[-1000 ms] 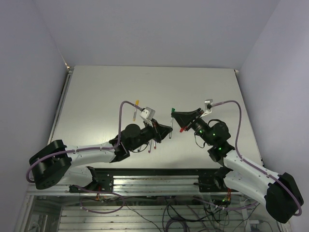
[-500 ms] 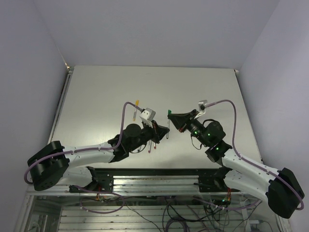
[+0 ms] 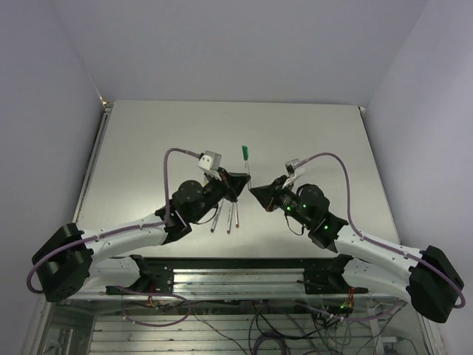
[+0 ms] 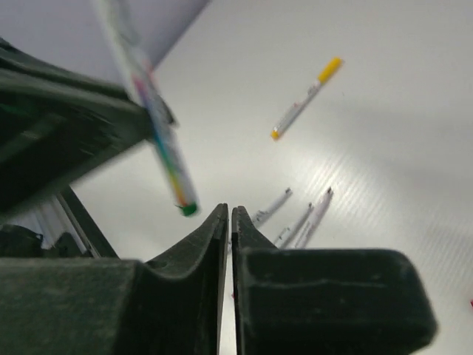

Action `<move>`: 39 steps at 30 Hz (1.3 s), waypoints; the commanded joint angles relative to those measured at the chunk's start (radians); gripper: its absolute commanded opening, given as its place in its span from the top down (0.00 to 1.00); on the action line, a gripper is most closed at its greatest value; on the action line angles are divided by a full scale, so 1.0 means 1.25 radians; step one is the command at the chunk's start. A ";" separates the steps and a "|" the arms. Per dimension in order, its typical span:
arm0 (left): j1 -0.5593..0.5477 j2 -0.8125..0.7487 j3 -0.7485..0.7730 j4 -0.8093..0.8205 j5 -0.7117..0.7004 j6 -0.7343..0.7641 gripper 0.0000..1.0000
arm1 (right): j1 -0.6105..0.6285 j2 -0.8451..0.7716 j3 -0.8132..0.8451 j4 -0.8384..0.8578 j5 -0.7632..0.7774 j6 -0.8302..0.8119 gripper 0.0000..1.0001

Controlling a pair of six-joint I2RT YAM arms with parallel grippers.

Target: Insert the pens into the pen caps

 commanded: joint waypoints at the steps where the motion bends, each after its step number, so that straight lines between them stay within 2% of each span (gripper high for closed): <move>1: 0.001 -0.029 0.017 0.035 -0.017 -0.004 0.93 | 0.010 0.014 0.062 -0.087 0.026 -0.045 0.90; 5: 0.001 -0.036 -0.016 -0.029 -0.020 -0.021 0.93 | 0.010 0.009 0.126 -0.094 0.067 -0.083 0.76; 11: 0.001 -0.023 0.034 -0.240 -0.135 0.022 0.93 | 0.010 -0.022 0.156 -0.130 0.182 -0.092 0.64; 14: 0.012 -0.006 0.067 -0.303 -0.200 0.060 0.93 | 0.009 -0.040 0.148 -0.167 0.240 -0.083 0.62; 16: 0.041 0.016 0.090 -0.331 -0.205 0.076 0.93 | 0.010 -0.053 0.141 -0.206 0.278 -0.072 0.61; 20: 0.141 0.116 0.155 -0.394 -0.139 0.101 0.93 | 0.010 -0.086 0.124 -0.245 0.348 -0.051 0.55; 29: 0.247 0.387 0.349 -0.530 -0.073 0.145 0.93 | 0.010 -0.119 0.131 -0.326 0.407 -0.040 0.56; 39: 0.275 0.551 0.483 -0.613 -0.074 0.146 0.93 | 0.011 -0.129 0.118 -0.333 0.404 -0.026 0.57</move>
